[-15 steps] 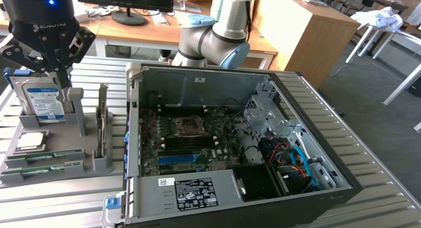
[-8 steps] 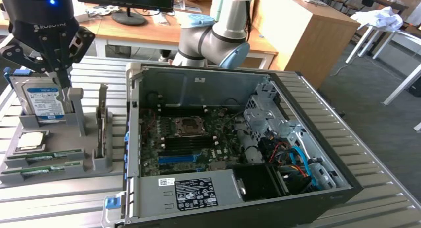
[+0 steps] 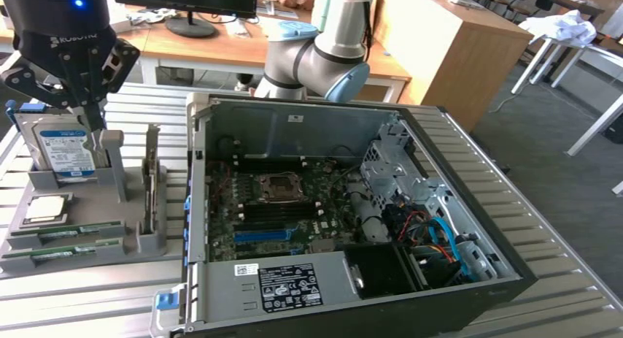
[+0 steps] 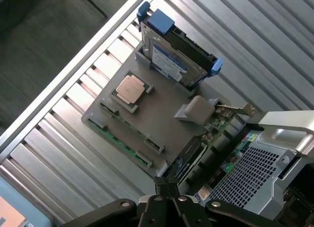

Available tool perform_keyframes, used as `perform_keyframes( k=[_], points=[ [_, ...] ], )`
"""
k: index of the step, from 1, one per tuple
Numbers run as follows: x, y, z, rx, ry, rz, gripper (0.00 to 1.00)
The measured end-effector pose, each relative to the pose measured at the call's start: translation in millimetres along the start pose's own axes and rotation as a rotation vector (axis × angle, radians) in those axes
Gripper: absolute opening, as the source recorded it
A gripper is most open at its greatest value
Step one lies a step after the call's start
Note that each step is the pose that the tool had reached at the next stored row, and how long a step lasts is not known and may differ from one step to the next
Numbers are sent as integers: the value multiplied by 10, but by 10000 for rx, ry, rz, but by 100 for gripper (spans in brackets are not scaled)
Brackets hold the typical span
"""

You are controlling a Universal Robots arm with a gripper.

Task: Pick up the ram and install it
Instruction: 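Pick up the ram and move it above insertion slot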

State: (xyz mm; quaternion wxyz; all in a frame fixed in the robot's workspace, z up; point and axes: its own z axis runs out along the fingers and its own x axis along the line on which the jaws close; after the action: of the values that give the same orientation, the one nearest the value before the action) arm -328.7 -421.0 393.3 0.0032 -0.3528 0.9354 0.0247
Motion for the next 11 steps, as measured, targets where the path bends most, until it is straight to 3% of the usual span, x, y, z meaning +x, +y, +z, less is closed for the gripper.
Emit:
perform_keyframes(
  k=[11],
  points=[
    [0,0,0,-9,17,-390,10]
  ],
)
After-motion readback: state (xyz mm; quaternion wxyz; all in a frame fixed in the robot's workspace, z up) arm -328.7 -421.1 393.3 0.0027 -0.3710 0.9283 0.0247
